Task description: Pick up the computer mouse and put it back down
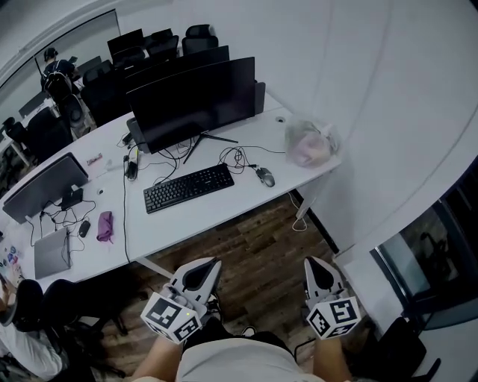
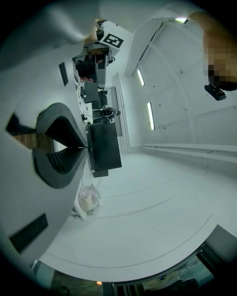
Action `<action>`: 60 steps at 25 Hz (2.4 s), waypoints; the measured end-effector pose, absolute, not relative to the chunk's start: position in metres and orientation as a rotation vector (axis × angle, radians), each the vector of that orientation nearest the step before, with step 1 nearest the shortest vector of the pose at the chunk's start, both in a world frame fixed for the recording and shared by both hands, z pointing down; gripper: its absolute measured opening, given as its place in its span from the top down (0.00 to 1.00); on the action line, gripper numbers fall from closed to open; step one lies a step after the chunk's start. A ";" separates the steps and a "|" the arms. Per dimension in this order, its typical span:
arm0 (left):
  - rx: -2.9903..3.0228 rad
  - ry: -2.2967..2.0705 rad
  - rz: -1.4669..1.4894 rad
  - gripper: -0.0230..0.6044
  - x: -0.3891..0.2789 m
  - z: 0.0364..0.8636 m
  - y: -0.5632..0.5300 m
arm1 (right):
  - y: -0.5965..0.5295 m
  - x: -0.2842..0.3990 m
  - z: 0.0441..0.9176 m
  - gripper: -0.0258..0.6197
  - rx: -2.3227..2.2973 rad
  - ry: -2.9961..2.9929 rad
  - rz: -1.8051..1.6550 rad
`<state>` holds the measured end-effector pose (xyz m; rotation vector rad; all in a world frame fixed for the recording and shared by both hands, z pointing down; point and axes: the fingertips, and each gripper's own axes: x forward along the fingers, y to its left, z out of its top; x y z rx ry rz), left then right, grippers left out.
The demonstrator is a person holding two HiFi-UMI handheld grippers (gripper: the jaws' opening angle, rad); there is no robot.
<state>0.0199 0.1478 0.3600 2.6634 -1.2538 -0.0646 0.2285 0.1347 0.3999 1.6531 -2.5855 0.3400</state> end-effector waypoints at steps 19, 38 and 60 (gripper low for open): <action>2.702 -1.160 -0.100 0.96 -0.061 0.366 -0.040 | -0.040 0.148 0.393 0.93 1.702 -2.478 0.261; 2.612 -1.264 -0.037 0.96 -0.104 0.385 -0.135 | -0.153 0.115 0.418 0.93 1.610 -2.492 0.333; 2.440 -1.376 0.017 0.96 -0.027 0.423 -0.176 | -0.242 0.193 0.502 0.70 1.385 -2.368 0.484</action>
